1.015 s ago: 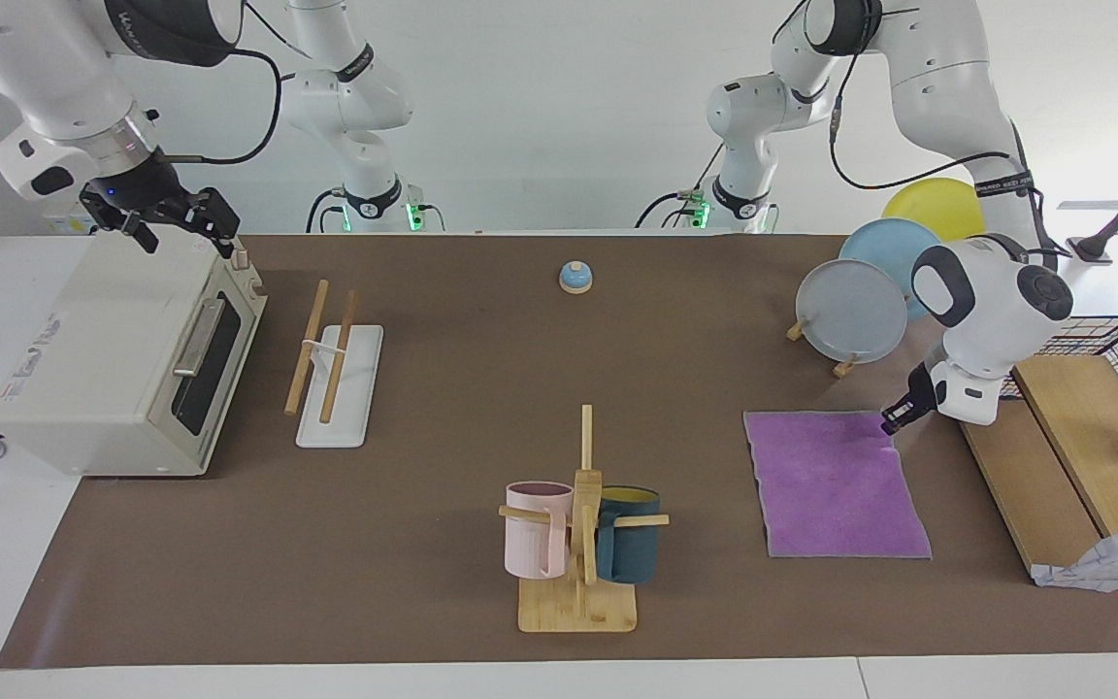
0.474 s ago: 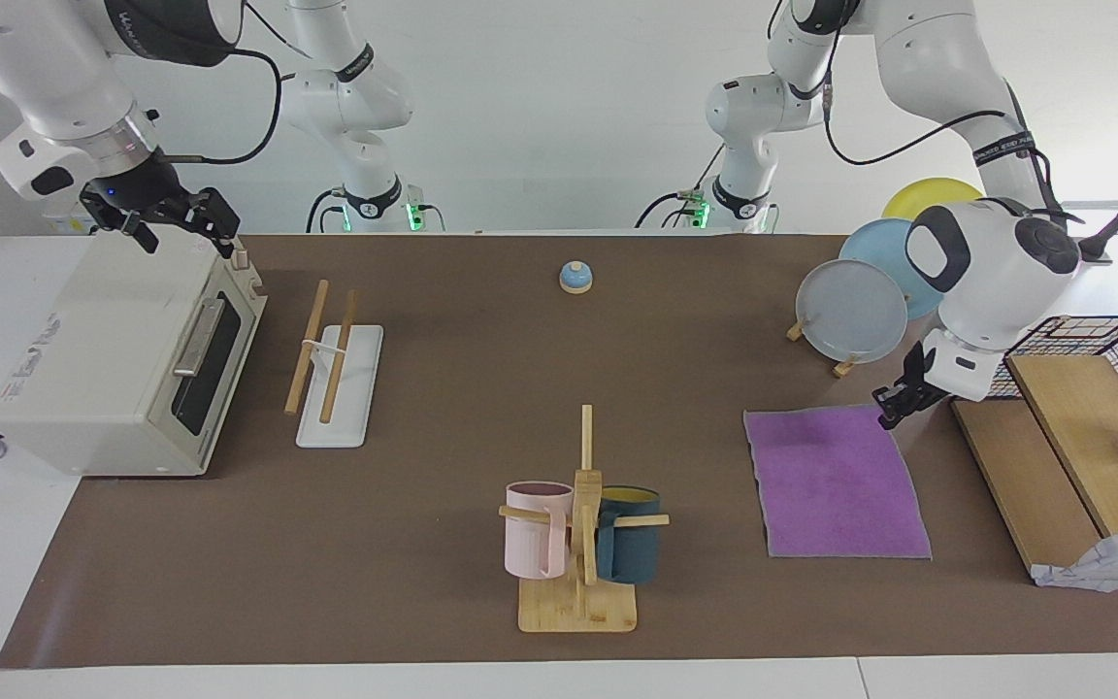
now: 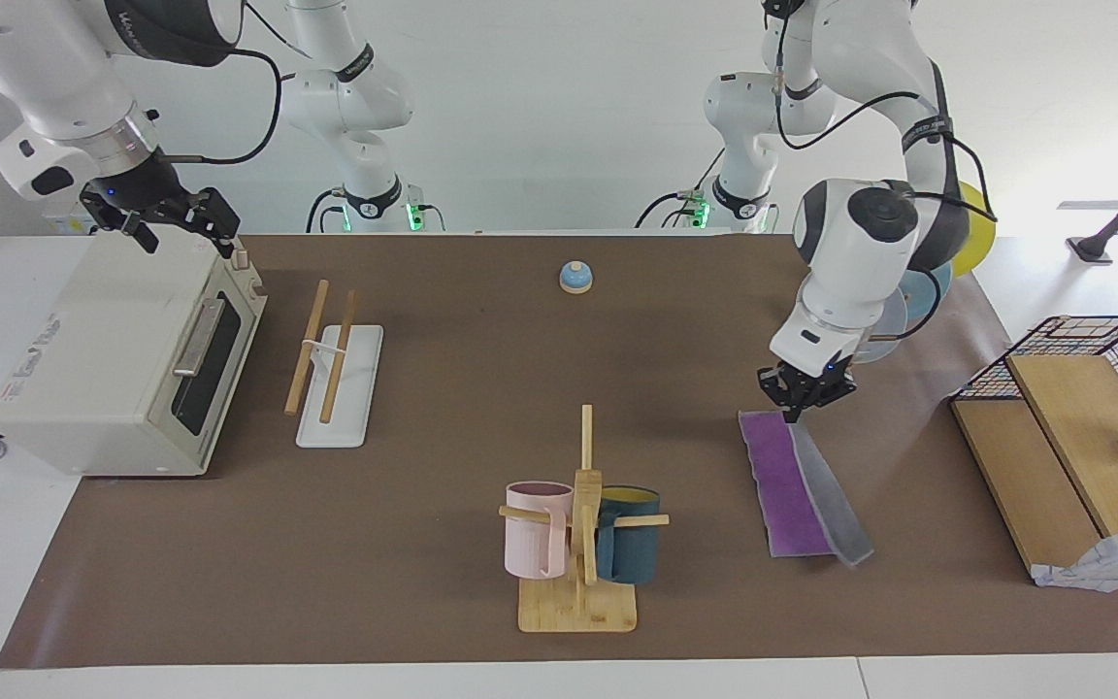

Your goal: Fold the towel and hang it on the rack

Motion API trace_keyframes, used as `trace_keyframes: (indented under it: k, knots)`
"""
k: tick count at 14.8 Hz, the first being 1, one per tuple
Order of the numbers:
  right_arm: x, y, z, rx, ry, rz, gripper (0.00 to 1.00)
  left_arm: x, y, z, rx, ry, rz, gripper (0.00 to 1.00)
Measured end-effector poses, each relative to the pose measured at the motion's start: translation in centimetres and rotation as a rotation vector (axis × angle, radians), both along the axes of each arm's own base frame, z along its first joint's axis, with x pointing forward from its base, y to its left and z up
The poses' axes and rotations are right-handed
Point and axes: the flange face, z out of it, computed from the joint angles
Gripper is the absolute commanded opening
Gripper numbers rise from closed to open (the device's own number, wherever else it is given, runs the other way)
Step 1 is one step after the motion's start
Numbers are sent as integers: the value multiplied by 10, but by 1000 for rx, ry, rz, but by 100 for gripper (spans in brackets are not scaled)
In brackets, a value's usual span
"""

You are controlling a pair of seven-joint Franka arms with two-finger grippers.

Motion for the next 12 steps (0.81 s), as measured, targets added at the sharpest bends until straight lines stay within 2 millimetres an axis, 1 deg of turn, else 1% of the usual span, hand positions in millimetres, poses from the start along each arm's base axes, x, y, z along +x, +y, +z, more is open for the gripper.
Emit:
trace_keyframes:
  k: [1,2,3,4,5,6,8,10,12]
  knots:
    - [0,0,0,0,0,0,100,-9,-12,-15,22,1,-26,0]
    - [0,0,0,0,0,0,100,-19,-19,-34,38,-2,-46,0]
    - [0,0,0,0,0,0,100,-27,-19,-52,44,-3,-57,0]
    - [0,0,0,0,0,0,100,-32,-15,-65,44,0,-58,99]
    - [0,0,0,0,0,0,100,-34,-10,-72,45,4,-53,100]
    - [0,0,0,0,0,0,100,-35,-5,-75,48,9,-47,100]
    - [0,0,0,0,0,0,100,-34,1,-73,53,16,-35,100]
    - [0,0,0,0,0,0,100,-30,16,-66,38,36,11,100]
    - [0,0,0,0,0,0,100,-20,32,-52,-37,45,62,100]
